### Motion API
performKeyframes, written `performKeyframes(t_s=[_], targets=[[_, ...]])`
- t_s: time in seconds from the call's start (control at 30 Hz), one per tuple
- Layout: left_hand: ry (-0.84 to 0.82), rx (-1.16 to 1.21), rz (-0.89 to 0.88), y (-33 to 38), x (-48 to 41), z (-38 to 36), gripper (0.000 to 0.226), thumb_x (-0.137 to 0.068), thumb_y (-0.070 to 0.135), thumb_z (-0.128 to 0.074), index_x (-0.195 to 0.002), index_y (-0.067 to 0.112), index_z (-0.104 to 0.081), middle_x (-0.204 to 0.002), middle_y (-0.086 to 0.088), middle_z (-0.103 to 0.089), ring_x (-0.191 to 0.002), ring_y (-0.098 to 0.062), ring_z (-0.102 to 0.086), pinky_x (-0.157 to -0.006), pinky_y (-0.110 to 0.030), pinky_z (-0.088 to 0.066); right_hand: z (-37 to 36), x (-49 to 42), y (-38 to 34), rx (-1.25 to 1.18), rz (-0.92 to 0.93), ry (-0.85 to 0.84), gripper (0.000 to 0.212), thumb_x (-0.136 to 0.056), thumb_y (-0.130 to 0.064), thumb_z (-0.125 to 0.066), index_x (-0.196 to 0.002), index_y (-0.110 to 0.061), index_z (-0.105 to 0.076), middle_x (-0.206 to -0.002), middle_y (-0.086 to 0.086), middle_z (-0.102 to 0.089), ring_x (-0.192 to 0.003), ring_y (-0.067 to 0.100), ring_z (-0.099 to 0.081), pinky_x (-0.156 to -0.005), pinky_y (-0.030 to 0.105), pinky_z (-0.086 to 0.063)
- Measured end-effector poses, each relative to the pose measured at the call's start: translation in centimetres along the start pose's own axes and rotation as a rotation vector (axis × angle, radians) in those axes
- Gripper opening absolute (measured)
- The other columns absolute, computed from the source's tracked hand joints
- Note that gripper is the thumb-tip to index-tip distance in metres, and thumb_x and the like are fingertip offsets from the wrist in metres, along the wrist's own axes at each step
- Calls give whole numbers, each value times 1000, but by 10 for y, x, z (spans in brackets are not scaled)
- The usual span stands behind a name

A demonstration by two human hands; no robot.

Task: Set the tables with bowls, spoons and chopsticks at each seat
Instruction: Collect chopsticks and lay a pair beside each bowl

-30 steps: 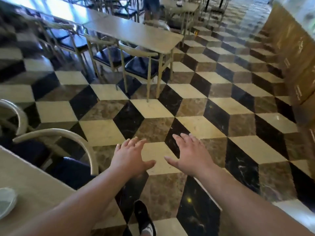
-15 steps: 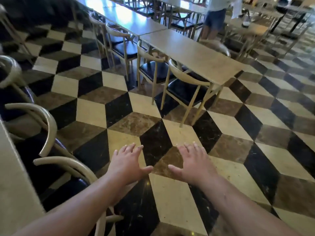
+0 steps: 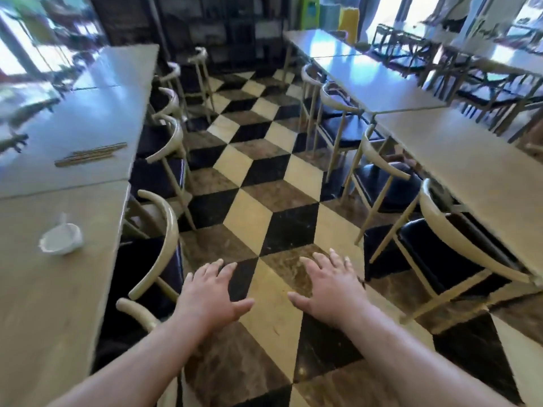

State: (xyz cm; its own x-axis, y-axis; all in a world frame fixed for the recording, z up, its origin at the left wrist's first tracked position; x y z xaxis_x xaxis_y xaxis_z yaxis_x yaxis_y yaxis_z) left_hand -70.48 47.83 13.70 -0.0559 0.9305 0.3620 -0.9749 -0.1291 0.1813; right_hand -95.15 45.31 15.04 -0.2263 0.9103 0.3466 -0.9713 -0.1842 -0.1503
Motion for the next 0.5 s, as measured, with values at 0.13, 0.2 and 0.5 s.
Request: performKeyframes(t_s=[0.13, 0.2, 0.5], targets=[[26, 49, 134, -14, -34, 24, 102, -87, 86, -49, -170, 38, -14, -179, 2, -14, -166, -23, -11, -134, -53, -15, 33, -75, -19, 20, 125, -12, 90, -94, -78, -46, -167, -35, -16, -177, 2, -14, -164, 31, -1, -132, 57, -5], [35, 65, 206, -31, -51, 32, 101, -88, 85, -49, -170, 37, -13, -180, 1, -13, -166, -24, -10, -134, -53, -15, 41, -113, -40, 33, 188, -6, 90, -94, -79, -46, -167, -35, -18, -177, 1, -16, -164, 31, -1, -132, 56, -4], [86, 141, 396, -135, -162, 65, 102, -89, 87, -43, -171, 35, -12, -179, 1, -13, -166, -25, -10, -134, -52, -13, 76, -285, -151, 118, 439, -22, 92, -93, -80, -46, -167, -35, -16, -176, 1, -18, -164, 30, -3, -131, 55, -5]])
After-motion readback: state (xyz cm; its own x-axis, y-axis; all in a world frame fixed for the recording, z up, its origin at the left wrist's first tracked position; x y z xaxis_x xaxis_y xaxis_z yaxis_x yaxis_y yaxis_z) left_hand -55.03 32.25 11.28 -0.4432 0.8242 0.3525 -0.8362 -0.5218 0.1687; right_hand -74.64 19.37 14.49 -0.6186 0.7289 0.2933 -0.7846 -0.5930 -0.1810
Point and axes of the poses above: each hand's wrist, its own x-axis away from the middle knuckle, its own z-axis out of the back of the hand, y = z × x, the point moved 6 cm from there along -x, towards the middle knuckle
